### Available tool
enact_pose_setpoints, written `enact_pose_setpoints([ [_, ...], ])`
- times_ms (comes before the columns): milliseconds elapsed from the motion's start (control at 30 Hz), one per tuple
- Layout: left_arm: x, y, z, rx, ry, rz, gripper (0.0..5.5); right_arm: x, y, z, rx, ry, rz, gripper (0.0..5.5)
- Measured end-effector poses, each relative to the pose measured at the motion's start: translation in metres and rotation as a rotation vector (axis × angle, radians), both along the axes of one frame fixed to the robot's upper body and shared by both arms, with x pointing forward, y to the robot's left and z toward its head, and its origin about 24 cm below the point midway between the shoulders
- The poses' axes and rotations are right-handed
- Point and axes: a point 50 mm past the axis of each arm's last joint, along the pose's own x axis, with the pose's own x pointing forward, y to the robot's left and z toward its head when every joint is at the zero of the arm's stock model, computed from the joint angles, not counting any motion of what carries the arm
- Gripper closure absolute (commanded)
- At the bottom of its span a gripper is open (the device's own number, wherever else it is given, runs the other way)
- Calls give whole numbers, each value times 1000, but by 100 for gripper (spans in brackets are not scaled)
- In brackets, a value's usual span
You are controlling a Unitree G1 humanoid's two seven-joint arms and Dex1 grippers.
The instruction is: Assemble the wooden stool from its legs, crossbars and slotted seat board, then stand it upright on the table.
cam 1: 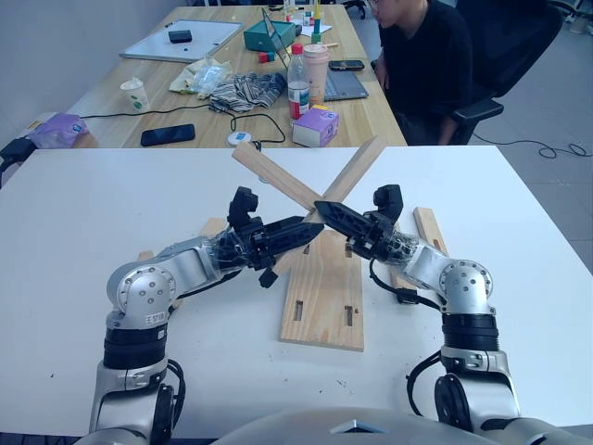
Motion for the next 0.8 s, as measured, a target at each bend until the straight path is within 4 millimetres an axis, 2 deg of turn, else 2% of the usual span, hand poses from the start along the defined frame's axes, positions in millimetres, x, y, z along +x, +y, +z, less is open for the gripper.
enact_pose_setpoints([
  [100,0,0,-1,13,-3,0,287,2,-1,0,-5,7,-15,343],
  [267,2,4,-5,30,19,12,219,12,-13,1,-3,-6,-132,343],
  [367,1,14,-8,48,29,33,168,19,-20,7,-14,-51,-198,344],
  [467,-4,33,-12,66,47,62,135,23,-44,11,-103,-128,-279,344],
  [533,-6,56,-18,111,65,122,135,21,-77,21,-221,-238,-354,344],
  [667,0,78,-20,130,61,218,135,-1,-97,31,-360,-433,-304,344],
  [800,5,88,-26,156,73,280,135,-32,-95,21,-514,-540,-138,344],
])
